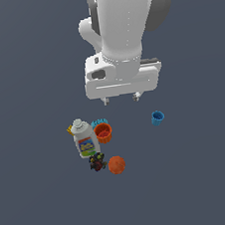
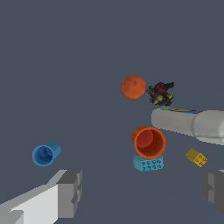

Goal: Pick up a designated object from a clutter of objects.

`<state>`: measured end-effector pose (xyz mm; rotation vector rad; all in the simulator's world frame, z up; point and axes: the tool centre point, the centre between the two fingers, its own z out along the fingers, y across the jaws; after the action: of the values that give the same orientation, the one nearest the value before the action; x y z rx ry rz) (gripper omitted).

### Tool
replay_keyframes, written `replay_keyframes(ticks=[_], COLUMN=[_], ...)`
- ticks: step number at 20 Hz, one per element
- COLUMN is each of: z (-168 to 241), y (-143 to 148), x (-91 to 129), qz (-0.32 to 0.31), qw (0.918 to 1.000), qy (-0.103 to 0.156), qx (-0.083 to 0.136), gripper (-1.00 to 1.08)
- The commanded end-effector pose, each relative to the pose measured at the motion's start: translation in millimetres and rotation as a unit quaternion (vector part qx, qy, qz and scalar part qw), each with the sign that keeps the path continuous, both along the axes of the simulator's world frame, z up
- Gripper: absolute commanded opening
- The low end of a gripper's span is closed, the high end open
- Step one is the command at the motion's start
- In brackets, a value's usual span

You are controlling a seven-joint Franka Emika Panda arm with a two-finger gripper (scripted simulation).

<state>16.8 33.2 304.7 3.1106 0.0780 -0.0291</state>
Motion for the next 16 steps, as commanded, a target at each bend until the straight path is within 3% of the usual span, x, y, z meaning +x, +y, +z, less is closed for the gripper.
replay_keyframes(ticks=[1, 16], z=[-7.6, -108.4], y=[-1.4, -22.1], x=[7.0, 79.8], qz=[-0.009, -0.113], qw=[1.0, 0.9935], qy=[0.0, -0.006], qx=[0.002, 0.013], gripper=[1.0, 1.0])
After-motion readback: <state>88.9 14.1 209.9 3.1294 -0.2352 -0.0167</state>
